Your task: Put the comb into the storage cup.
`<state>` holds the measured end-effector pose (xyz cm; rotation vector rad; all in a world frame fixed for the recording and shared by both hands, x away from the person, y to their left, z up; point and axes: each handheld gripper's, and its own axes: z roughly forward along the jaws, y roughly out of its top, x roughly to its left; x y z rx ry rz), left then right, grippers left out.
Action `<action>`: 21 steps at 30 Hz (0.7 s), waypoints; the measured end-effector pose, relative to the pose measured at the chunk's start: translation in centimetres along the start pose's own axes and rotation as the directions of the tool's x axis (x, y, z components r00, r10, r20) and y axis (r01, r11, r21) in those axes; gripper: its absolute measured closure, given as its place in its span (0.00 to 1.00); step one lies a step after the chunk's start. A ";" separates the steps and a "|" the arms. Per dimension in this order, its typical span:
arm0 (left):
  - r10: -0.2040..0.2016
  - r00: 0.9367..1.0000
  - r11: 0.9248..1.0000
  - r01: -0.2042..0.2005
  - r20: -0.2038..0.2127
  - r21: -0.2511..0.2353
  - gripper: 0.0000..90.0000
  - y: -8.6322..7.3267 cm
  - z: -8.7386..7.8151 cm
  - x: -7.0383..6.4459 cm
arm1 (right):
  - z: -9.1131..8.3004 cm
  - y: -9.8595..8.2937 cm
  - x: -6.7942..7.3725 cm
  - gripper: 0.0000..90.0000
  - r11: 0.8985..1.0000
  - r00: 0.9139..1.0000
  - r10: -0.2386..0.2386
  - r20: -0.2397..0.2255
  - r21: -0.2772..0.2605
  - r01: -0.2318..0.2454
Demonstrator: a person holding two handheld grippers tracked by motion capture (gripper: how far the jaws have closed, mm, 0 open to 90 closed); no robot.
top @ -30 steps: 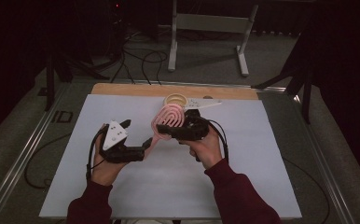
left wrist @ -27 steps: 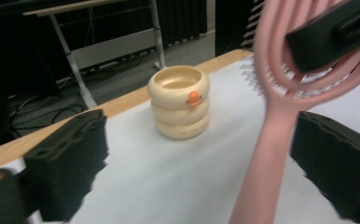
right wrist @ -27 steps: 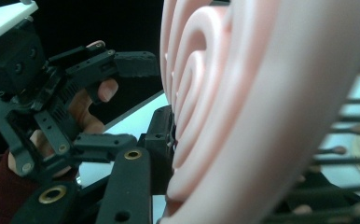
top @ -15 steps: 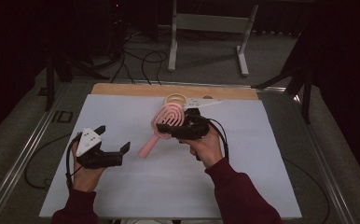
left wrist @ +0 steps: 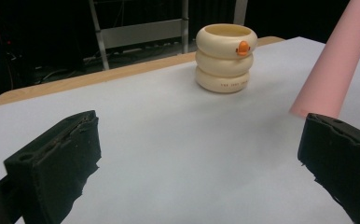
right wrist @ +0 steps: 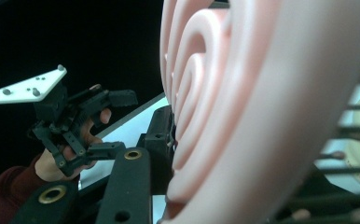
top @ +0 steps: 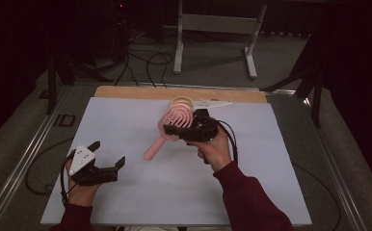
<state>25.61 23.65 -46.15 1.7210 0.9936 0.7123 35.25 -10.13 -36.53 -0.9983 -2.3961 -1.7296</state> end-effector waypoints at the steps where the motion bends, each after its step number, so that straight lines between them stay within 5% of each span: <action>1: -0.002 1.000 1.000 0.002 -0.002 -0.006 0.00 -0.1 0.0 0.0 | -0.1 0.1 0.0 0.71 1.000 1.000 -0.002 0.001 -0.002 0.002; 21: -0.029 0.999 1.000 0.029 -0.019 -0.010 0.00 -1.2 0.2 0.6 | 0.3 1.3 -0.1 0.71 0.999 1.000 -0.016 0.005 0.028 0.016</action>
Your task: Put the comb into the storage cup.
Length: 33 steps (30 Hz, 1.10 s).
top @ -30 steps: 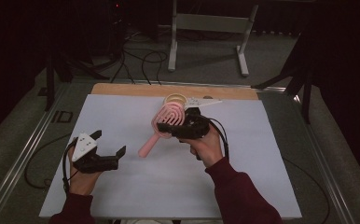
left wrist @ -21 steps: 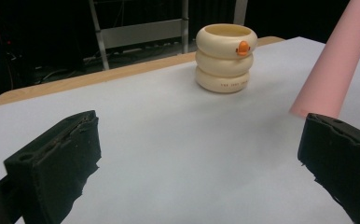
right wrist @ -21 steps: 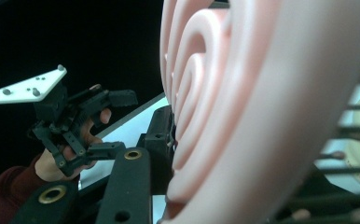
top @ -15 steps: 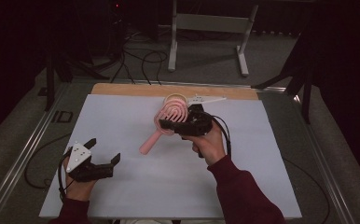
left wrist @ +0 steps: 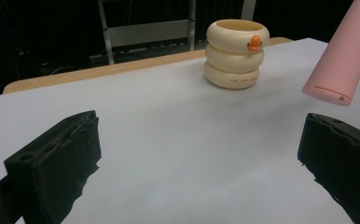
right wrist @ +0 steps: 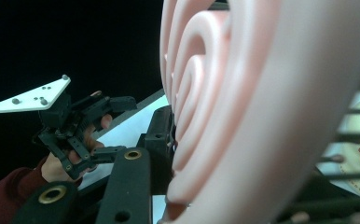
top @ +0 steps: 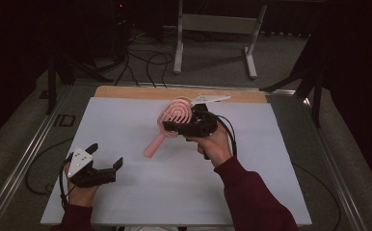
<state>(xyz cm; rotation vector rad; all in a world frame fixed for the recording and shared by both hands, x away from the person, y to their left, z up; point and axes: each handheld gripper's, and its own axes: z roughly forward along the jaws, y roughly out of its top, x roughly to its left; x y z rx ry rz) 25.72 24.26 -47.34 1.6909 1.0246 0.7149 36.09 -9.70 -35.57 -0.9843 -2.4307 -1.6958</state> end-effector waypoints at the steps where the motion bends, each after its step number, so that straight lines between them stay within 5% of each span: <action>1: -0.001 1.000 1.000 0.001 -0.001 0.001 0.00 0.0 0.0 0.0 | 0.0 0.1 0.0 0.71 1.000 1.000 -0.003 0.002 0.001 0.003; 11: -0.002 1.000 1.000 0.002 0.001 0.007 0.00 -0.2 0.3 -0.1 | 0.3 0.7 -0.9 0.71 0.999 0.999 -0.014 0.037 0.035 0.013; 33: -0.011 1.000 1.000 0.011 0.002 -0.001 0.00 -0.3 0.3 0.0 | 0.0 2.1 -2.2 0.71 1.000 0.998 0.012 0.055 0.022 -0.013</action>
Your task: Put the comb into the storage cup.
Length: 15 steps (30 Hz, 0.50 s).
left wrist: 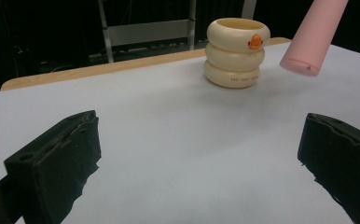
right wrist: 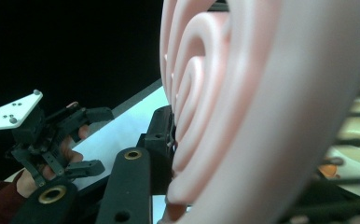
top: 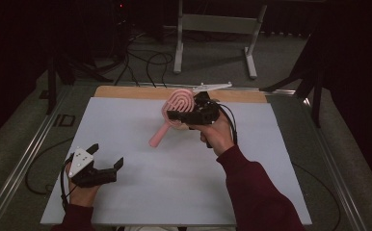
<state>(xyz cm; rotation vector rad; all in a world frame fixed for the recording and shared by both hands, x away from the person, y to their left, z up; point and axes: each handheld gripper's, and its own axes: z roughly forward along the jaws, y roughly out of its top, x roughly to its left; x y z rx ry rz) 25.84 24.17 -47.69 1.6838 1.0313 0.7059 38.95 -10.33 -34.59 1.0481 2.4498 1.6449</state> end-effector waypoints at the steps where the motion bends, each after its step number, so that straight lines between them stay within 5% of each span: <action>1: 0.000 1.000 1.000 0.000 0.000 0.000 0.00 0.0 0.0 0.0 | -0.1 0.1 0.0 0.71 1.000 1.000 -0.003 0.003 -0.001 0.003; 15: -0.003 1.000 1.000 0.003 -0.001 0.000 0.00 0.0 0.0 0.0 | -0.4 1.3 0.0 0.71 1.000 0.999 -0.029 0.026 0.010 0.029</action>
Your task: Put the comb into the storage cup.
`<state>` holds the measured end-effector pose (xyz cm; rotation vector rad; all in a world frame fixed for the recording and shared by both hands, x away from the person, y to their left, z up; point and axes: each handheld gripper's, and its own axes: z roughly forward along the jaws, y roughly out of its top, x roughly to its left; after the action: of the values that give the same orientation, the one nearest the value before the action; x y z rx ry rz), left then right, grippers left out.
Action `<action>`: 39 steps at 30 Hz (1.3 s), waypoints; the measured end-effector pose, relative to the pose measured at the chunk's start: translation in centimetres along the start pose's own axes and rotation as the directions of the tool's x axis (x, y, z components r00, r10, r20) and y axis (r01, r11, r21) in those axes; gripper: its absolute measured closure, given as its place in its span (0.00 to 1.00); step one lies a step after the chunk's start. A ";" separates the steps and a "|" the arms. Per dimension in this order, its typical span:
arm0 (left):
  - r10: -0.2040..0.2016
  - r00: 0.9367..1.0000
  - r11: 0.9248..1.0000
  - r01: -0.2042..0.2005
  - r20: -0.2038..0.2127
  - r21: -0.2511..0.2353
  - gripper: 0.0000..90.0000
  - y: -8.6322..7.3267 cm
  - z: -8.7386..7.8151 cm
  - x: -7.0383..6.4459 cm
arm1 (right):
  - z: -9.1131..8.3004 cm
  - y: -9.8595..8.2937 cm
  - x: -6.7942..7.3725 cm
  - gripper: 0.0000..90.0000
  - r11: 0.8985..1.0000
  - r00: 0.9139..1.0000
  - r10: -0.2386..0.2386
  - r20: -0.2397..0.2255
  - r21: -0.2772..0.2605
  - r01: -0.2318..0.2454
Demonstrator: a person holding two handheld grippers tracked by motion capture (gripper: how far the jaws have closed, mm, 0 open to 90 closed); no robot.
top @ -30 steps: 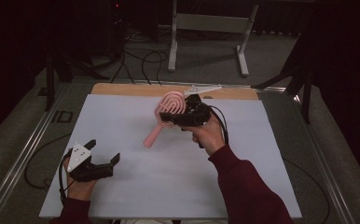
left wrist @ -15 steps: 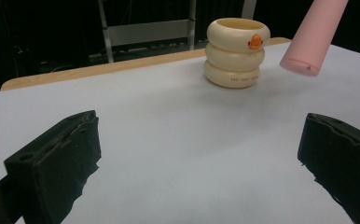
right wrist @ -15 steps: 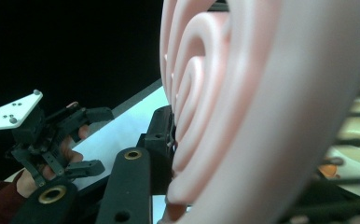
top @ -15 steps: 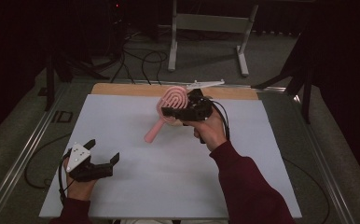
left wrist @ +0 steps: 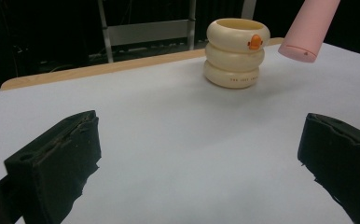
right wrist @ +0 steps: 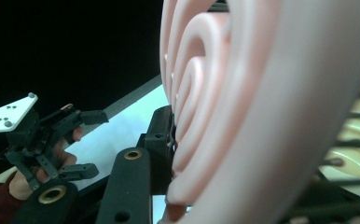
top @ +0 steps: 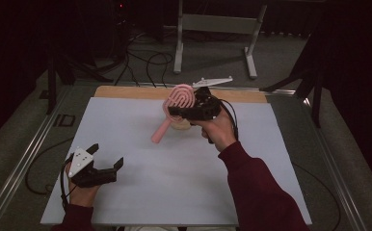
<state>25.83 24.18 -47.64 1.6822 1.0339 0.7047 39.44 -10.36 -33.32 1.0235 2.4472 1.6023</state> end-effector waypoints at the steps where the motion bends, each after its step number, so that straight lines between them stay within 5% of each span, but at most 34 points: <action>1: -0.001 1.000 1.000 0.001 0.000 0.000 0.00 0.0 0.0 0.0 | 0.0 0.1 -0.1 0.71 1.000 1.000 -0.007 0.004 0.000 0.007; 39: -0.004 1.000 1.000 0.004 -0.001 0.000 0.00 -0.1 0.0 0.1 | -1.2 2.6 -1.4 0.71 1.000 0.998 -0.021 0.061 -0.004 0.021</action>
<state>25.85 24.27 -47.70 1.6792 1.0375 0.7028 41.43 -11.43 -31.02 1.0267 2.4058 1.5453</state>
